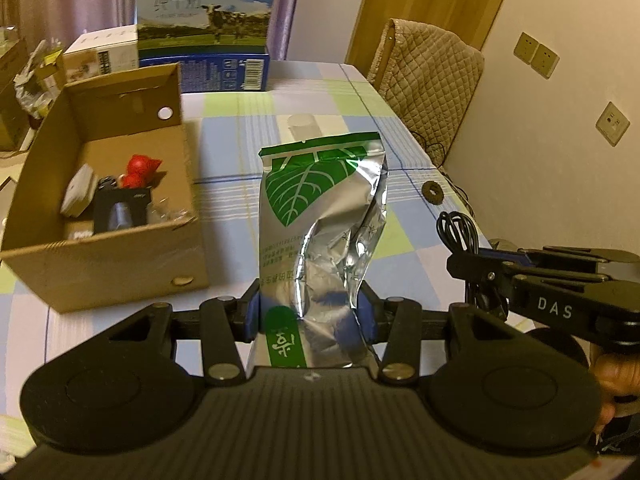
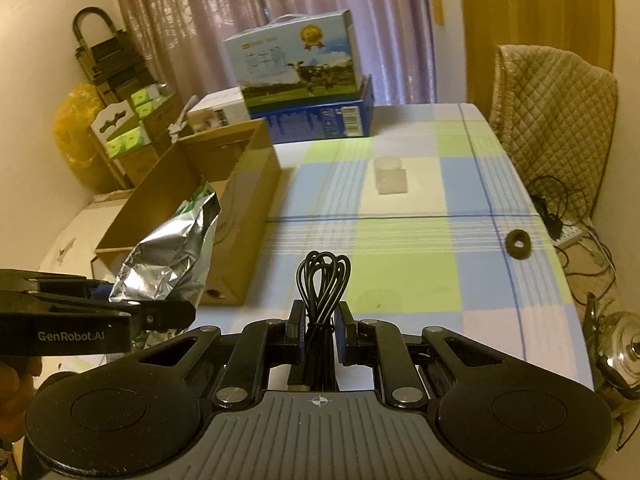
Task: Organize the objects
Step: 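Carry the silver bag and black cable over the cardboard box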
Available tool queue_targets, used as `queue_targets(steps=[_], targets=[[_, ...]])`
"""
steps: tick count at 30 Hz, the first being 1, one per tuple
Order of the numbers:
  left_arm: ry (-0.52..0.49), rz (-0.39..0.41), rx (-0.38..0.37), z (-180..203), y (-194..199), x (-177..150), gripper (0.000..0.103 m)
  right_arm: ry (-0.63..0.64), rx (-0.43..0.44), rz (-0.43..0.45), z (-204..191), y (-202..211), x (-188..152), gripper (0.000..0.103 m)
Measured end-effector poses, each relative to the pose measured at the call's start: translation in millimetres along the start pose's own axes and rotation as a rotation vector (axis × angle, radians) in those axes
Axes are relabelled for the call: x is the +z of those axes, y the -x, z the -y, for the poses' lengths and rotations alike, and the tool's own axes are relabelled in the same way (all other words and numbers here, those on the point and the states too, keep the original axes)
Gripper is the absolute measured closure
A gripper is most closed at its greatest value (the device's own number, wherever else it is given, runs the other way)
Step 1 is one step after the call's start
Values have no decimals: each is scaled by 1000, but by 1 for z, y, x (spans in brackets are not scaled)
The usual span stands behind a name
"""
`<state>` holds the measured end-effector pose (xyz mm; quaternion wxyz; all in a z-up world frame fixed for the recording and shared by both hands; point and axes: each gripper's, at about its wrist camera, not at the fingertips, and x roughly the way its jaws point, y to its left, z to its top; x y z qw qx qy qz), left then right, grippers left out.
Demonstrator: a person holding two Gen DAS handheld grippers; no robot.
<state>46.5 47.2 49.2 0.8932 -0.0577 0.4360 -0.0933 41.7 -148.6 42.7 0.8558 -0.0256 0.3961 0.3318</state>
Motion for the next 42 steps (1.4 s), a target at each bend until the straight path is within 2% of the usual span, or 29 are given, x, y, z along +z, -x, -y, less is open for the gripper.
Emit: queue_targets(steps=[11, 21, 42], targets=[[68, 20, 54, -38, 26, -20, 62, 52, 34, 9, -35, -10, 4, 92], [115, 44, 102, -66, 41, -19, 62, 89, 22, 2, -60, -23, 4, 92], [150, 76, 163, -94, 57, -12, 62, 138, 74, -9, -87, -42, 12, 92]])
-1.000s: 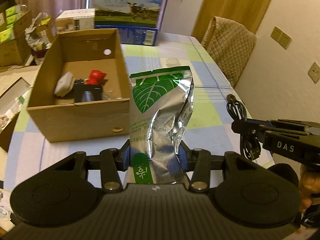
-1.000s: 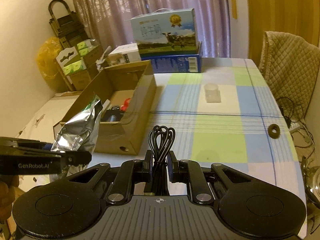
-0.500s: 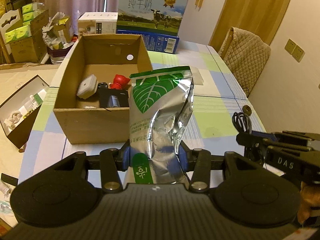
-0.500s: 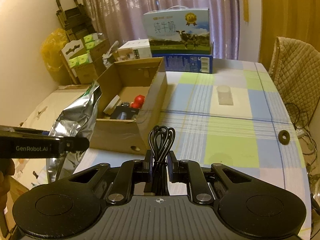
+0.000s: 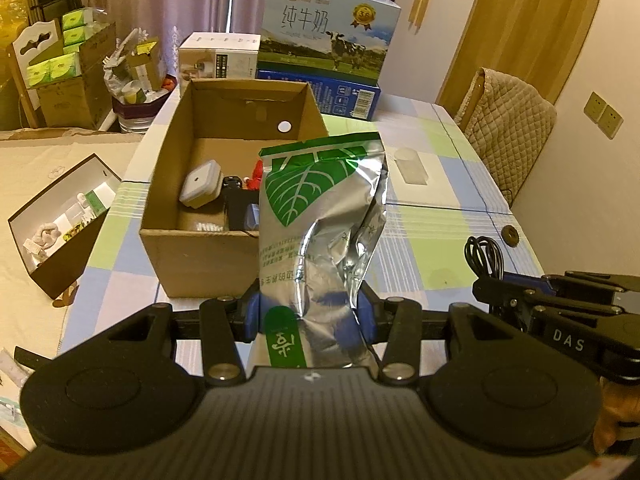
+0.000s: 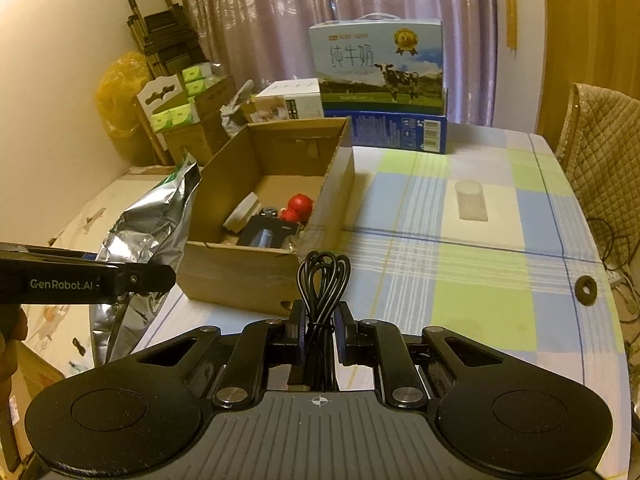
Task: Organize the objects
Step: 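Carry the silver bag and black cable over the cardboard box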
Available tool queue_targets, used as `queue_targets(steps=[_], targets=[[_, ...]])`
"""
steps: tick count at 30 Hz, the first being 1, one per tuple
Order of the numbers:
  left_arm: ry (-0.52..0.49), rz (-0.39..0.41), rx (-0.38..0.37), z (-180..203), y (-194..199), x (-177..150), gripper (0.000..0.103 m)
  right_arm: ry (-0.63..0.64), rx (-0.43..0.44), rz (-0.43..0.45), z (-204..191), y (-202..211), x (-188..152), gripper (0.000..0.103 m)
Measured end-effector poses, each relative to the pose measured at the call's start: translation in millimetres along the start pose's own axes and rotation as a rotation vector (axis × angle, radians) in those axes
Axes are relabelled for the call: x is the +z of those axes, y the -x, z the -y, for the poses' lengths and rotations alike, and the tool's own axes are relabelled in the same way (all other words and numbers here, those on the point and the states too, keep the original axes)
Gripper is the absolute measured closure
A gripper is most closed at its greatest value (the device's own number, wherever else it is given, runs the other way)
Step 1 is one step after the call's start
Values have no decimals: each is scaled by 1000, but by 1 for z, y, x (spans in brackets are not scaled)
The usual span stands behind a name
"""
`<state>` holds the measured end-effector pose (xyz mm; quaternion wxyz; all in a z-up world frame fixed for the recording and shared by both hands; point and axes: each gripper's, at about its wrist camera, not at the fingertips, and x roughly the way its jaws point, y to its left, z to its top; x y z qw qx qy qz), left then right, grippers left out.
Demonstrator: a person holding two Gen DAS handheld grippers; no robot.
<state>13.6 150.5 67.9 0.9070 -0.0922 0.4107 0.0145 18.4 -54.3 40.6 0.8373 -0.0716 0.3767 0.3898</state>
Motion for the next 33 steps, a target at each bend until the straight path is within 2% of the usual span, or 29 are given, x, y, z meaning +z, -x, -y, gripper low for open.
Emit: queue_targets(steps=[18, 33], targets=[[20, 15, 43, -31, 0, 18, 62, 43, 52, -4, -26, -33, 26, 92], [20, 11, 75, -58, -27, 53, 62, 57, 99, -2, -40, -80, 68, 92]])
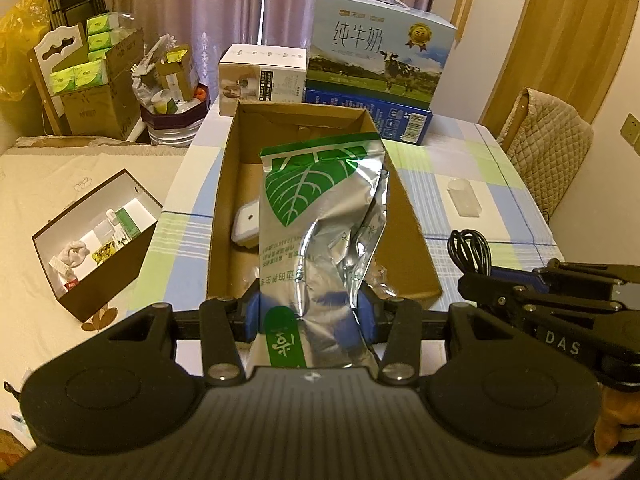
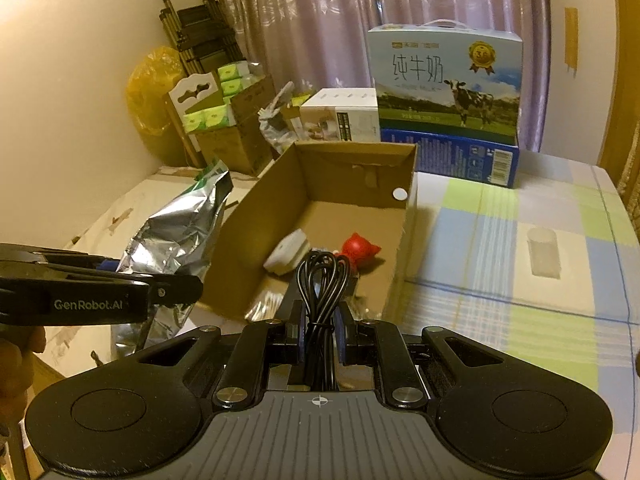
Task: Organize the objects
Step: 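Carry the silver bag and black cable over the cardboard box, then lower the silver bag and black cable into the box and open both tools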
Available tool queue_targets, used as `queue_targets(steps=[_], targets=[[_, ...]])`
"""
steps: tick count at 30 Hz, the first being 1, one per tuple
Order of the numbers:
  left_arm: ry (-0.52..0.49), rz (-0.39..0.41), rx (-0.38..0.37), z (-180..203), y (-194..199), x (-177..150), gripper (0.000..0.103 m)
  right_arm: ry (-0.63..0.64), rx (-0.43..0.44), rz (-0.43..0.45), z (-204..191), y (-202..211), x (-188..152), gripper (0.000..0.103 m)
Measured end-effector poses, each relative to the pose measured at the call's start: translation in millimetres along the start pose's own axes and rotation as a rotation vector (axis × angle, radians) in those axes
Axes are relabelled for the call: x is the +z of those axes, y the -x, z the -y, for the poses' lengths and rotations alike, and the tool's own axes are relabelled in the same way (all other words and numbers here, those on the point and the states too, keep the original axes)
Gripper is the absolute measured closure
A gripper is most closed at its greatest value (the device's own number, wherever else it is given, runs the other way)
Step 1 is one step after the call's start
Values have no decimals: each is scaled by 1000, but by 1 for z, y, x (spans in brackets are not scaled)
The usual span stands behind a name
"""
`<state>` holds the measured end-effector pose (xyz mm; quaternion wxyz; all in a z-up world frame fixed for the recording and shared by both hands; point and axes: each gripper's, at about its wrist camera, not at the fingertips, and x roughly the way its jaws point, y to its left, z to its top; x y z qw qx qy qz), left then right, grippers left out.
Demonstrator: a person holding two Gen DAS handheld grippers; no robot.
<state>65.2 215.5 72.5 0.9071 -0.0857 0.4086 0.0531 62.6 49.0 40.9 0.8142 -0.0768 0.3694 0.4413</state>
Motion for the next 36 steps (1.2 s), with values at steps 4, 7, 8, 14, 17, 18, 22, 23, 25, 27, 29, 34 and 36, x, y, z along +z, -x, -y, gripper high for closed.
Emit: queue_targets(steps=[4, 7, 8, 14, 17, 18, 22, 23, 25, 27, 29, 34, 36], targets=[[-1, -1, -1, -5, -10, 10, 62, 6, 4, -1, 0, -13, 10, 92], [-5, 1, -2, -9, -16, 17, 62, 5, 3, 1, 2, -21, 16, 92], [-7, 1, -2, -10, -19, 20, 62, 4, 4, 3, 3, -23, 19, 92], [-18, 0, -4, -15, -34, 36, 62, -5, -5, 5, 11, -38, 33, 92], [-23, 5, -1, -18, -40, 45, 62, -10, -8, 7, 14, -44, 39, 92], [-23, 7, -2, -19, -43, 48, 62, -12, -9, 8, 15, -46, 40, 92], [-24, 7, 0, -23, -54, 59, 62, -21, -10, 8, 18, -56, 46, 92], [-24, 7, 2, -24, -57, 61, 62, -25, -10, 8, 19, -59, 47, 92], [-25, 6, 2, -25, -62, 65, 62, -33, -11, 6, 21, -63, 48, 92], [-29, 4, 2, -25, -68, 69, 62, -45, -11, 4, 25, -67, 48, 92], [-34, 11, 4, -25, -75, 72, 58, -53, -11, -1, 27, -70, 47, 92], [-22, 27, 25, -31, -88, 74, 52, -63, -10, -6, 32, -74, 44, 92], [-5, 29, 24, -35, -88, 71, 52, -66, -2, -9, 32, -76, 42, 92]])
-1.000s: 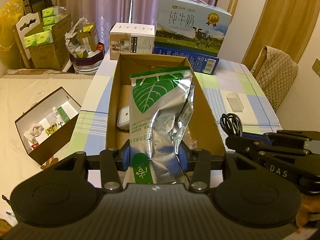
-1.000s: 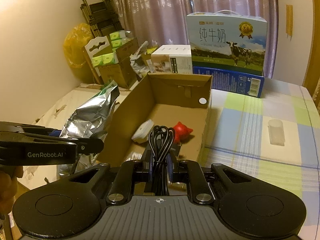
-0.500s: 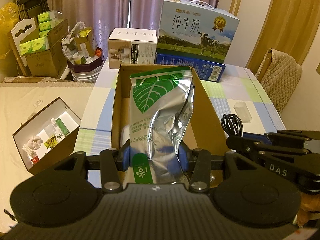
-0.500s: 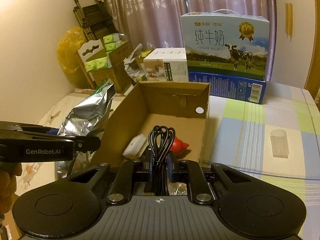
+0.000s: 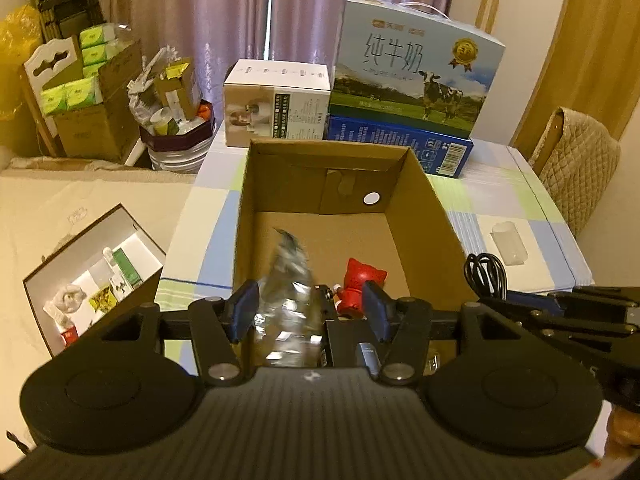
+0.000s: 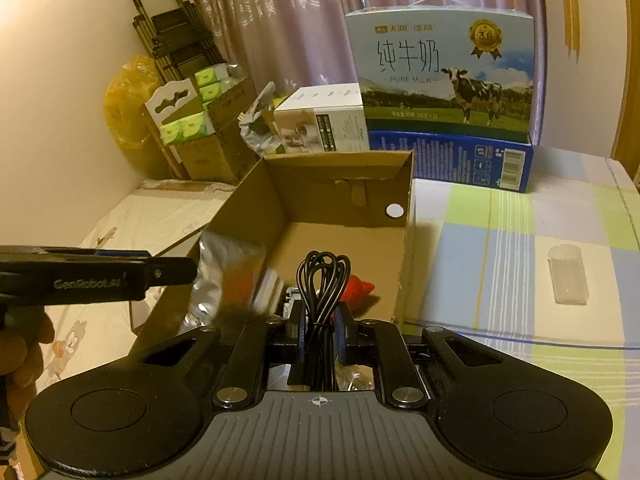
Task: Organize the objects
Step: 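Lower the silver bag and black cable into the box and open both tools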
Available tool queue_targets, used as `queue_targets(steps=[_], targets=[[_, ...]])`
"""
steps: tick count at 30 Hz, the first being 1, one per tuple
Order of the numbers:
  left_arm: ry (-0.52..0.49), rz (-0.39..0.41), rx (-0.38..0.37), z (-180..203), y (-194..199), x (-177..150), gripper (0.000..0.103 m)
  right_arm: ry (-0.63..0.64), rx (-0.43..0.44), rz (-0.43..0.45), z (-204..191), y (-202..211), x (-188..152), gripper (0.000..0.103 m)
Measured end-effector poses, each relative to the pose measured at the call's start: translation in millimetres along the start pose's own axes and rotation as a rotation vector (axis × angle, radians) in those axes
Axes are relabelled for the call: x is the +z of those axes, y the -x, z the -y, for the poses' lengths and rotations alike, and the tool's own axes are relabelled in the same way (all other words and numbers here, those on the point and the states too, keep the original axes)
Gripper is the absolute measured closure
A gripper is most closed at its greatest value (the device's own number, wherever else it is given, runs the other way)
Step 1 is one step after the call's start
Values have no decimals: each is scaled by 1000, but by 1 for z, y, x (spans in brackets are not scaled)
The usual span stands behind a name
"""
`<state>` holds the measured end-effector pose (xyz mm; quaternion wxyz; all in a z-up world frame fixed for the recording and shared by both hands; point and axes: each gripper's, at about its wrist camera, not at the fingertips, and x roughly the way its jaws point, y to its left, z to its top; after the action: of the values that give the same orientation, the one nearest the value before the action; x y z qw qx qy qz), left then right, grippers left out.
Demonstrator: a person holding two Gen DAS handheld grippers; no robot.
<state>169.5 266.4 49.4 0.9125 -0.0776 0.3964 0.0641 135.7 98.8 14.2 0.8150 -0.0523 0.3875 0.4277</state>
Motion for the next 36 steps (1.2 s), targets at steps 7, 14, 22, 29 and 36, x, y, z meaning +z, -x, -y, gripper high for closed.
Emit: queue_targets(steps=[7, 14, 22, 29, 36], targets=[[16, 5, -3, -6, 8, -12, 50, -17, 29, 9, -5, 0, 1, 92], [49, 17, 2, -16, 18, -19, 47, -38, 74, 45, -8, -6, 9, 87], [64, 19, 7, -22, 23, -26, 47, -106, 40, 93, 7, 2, 7, 43], [75, 10, -4, -17, 26, -36, 47, -114, 14, 93, 14, 23, -3, 43], [73, 15, -12, -3, 41, -45, 45, -154, -5, 113, 20, 59, -24, 43]])
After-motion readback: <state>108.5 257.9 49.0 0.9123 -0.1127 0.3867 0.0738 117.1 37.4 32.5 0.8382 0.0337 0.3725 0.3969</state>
